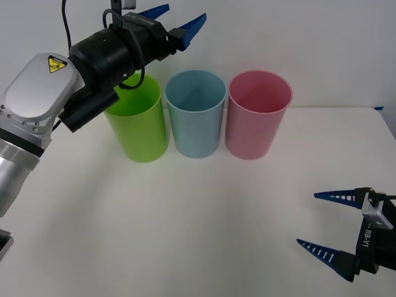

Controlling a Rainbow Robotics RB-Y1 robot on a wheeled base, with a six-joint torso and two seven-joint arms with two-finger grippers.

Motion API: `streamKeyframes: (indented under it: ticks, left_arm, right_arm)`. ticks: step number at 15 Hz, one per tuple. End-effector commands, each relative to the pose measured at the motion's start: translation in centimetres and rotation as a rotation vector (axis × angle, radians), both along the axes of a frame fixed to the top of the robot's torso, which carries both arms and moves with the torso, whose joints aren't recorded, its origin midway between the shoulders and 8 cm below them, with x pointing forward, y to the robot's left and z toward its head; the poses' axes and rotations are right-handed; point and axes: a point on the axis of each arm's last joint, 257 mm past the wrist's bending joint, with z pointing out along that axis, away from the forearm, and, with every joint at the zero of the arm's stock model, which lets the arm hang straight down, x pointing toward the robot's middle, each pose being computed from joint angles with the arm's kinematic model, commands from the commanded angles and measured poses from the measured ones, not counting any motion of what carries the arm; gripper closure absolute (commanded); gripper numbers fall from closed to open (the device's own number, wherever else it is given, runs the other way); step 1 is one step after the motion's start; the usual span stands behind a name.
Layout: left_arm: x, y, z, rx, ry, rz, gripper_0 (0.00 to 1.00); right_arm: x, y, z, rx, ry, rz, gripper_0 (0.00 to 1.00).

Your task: Put cans in the blue bin and PET bottles in the pink bin and trash in the green bin.

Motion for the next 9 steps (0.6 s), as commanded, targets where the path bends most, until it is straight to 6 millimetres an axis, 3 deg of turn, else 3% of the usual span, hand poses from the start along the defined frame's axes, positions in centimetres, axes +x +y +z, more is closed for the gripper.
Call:
streamKeyframes:
  ticks: [1, 4, 9]
  left_arm:
    - [-1.0, 2.0, 1.3, -0.009, 0.005, -0.030, 0.00]
    - [-2.8, 6.0, 2.3, -0.014, 0.009, -0.075, 0.00]
    - [-6.3, 12.2, 1.9, 0.000, 0.018, -0.126, 0.00]
  right_arm:
    - [0.0, 0.0, 0.0, 0.000, 0.000, 0.000, 0.00]
    - [0.0, 0.0, 0.0, 0.000, 0.000, 0.000, 0.00]
    - [0.0, 0.0, 0.0, 0.000, 0.000, 0.000, 0.00]
